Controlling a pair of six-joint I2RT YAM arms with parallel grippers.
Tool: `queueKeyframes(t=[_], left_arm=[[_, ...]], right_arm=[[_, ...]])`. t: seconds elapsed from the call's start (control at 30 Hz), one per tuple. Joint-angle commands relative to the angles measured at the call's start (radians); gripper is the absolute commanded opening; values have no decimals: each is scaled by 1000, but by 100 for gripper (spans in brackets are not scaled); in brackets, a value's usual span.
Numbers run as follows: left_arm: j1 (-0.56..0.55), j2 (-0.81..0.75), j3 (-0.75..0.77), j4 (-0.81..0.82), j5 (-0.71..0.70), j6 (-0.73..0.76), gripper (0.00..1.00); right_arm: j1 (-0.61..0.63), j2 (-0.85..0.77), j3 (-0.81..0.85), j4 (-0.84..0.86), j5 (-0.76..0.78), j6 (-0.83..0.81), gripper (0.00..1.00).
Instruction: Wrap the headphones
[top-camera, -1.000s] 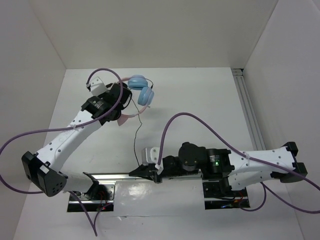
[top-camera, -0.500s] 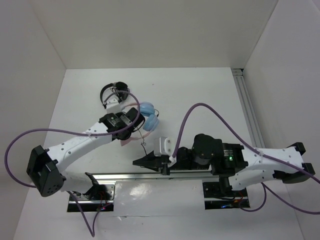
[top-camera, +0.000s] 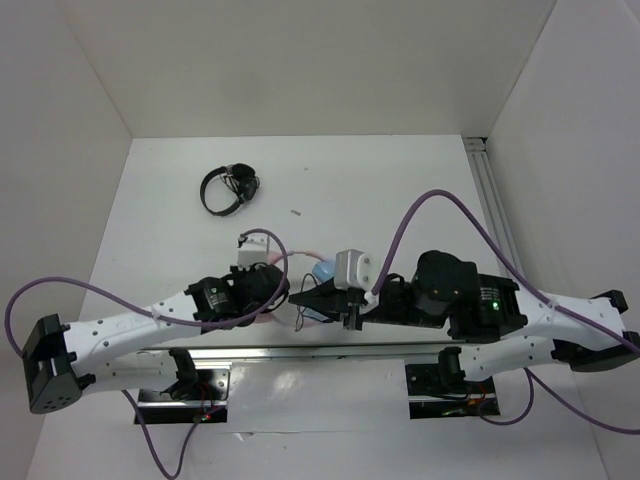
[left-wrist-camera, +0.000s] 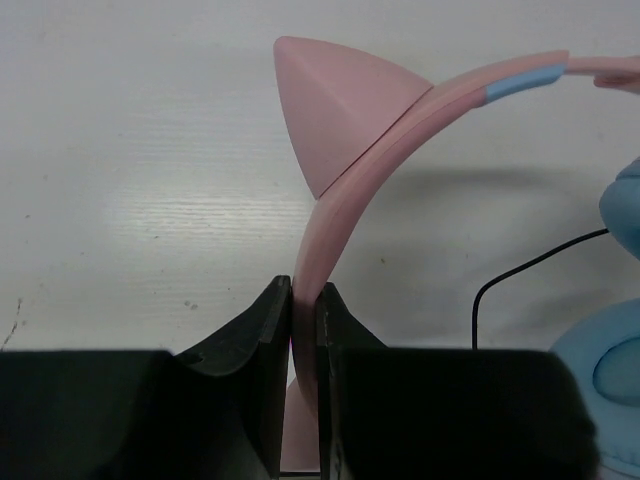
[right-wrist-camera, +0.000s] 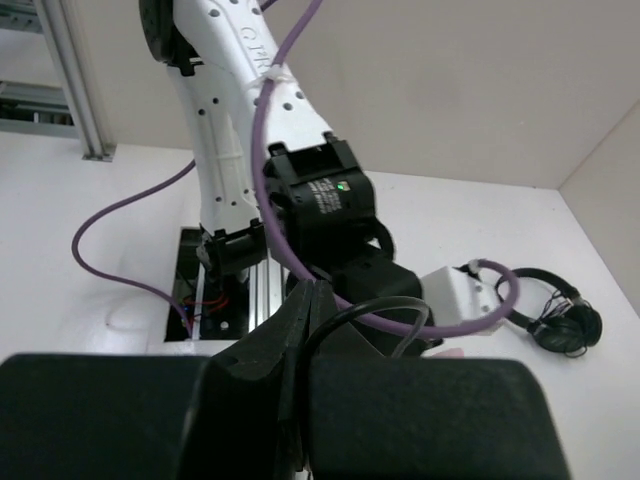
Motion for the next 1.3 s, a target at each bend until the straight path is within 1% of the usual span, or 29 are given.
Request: queueKeyframes(t=[0.0,0.03,0.13,0.23,0.3,0.33,0.4,0.53,0.6,0.67,0.73,0.8,0.93,1.03,1.13,1.23,1.27], left_arm=[[-23,-101,-70,238,142,193,0],[-32,-149,-86,305,171,219,0],[-32,-207,-121,370,274,311,0],[-57,-266,-130,380,362,389,0],[-87,-305,-130,380,394,417,0],[-87,-316,-130,369,417,434,0],[-97,-338,-130,331,429,434,0],[-97,-379,-130,306,486,402,0],[-97,-401,-156,306,500,390,0],[-107,-410,-166,306,486,381,0],[-130,-433,-166,297,486,380,0],[-130,-476,-166,297,500,371,0],[-130,-533,-175,311,535,380,0],[-130,-556,-147,302,551,391,0],[-130,-565,-120,302,574,411,0],[-130,-574,-97,302,574,432,0],[-130,-583,-87,302,574,433,0]], right_arm=[[-3,-51,41,-19,45,-24,0],[-3,-51,41,-31,74,-24,0],[-12,-51,78,-74,112,-47,0],[-12,-42,90,-102,164,-59,0],[-12,-42,90,-102,209,-83,0],[-12,-42,69,-102,227,-93,0],[-22,-33,69,-123,284,-105,0],[-31,-20,69,-123,384,-152,0],[-31,-31,69,-123,437,-183,0],[-31,-42,69,-112,480,-203,0],[-31,-52,59,-84,560,-240,0],[-31,-52,13,-64,638,-260,0],[-31,-71,-80,22,726,-289,0],[-31,-80,-142,116,750,-298,0],[-31,-42,-161,125,761,-289,0],[-86,3,-200,208,761,-278,0],[-139,13,-209,251,733,-278,0]])
